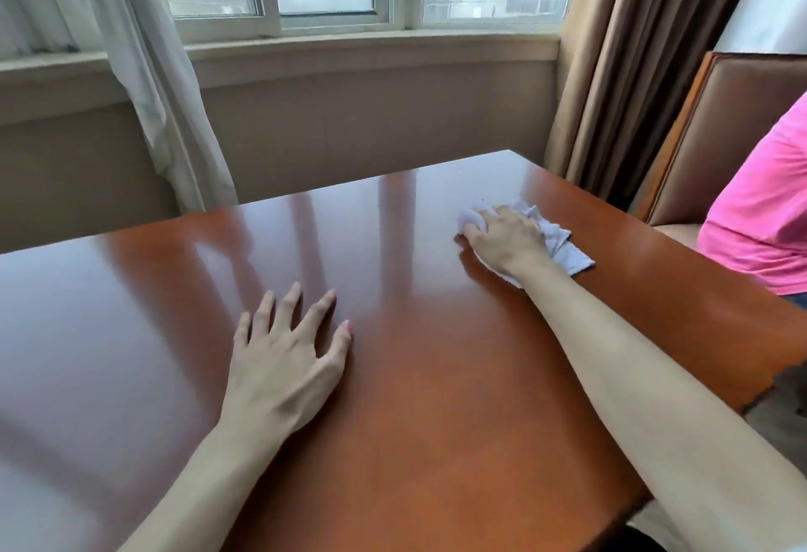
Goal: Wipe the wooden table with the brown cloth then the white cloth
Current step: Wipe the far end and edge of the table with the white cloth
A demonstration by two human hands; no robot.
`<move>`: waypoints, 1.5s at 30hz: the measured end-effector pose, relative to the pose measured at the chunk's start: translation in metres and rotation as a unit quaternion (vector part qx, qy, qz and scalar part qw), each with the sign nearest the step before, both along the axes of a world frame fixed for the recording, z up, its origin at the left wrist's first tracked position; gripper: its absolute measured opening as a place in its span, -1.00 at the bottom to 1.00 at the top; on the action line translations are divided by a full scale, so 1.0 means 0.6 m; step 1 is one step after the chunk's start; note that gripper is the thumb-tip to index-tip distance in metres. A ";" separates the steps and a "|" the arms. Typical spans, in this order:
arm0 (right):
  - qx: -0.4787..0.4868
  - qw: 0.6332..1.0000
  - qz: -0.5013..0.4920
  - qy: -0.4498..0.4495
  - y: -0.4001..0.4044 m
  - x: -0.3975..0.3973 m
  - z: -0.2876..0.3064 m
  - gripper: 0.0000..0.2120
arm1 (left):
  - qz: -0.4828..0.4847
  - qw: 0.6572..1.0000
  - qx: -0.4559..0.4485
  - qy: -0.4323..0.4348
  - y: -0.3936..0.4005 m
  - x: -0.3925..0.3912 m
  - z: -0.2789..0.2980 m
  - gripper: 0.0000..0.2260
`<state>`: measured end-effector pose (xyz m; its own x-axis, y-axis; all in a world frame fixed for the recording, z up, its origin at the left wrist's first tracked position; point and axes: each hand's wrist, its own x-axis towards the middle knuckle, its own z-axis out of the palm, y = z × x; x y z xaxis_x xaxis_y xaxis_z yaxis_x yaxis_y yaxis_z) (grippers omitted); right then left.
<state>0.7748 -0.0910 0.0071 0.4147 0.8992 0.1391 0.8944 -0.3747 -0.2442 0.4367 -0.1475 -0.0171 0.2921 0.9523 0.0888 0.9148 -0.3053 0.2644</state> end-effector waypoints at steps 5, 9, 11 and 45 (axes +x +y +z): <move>-0.009 1.000 0.028 0.003 0.116 0.000 0.000 -0.45 | 0.014 1.000 0.003 0.026 0.004 0.004 -0.002 -0.36; -0.007 0.993 0.117 0.005 0.087 -0.090 -0.006 -0.64 | 0.013 1.000 -0.023 0.007 0.004 0.007 0.010 -0.43; -0.008 0.988 0.155 0.011 0.031 -0.164 -0.007 -0.64 | 0.011 0.996 -0.060 -0.072 0.013 0.000 0.025 -0.51; 0.037 0.985 0.170 -0.006 -0.435 -0.251 -0.007 -0.40 | -0.118 0.993 0.006 -0.025 -0.214 -0.022 0.029 -0.51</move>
<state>0.6243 -0.3520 0.0030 0.0901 0.9730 0.2125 0.9683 -0.0357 -0.2473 0.4237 -0.2757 0.0006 0.5020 0.8566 0.1194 0.8029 -0.5129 0.3038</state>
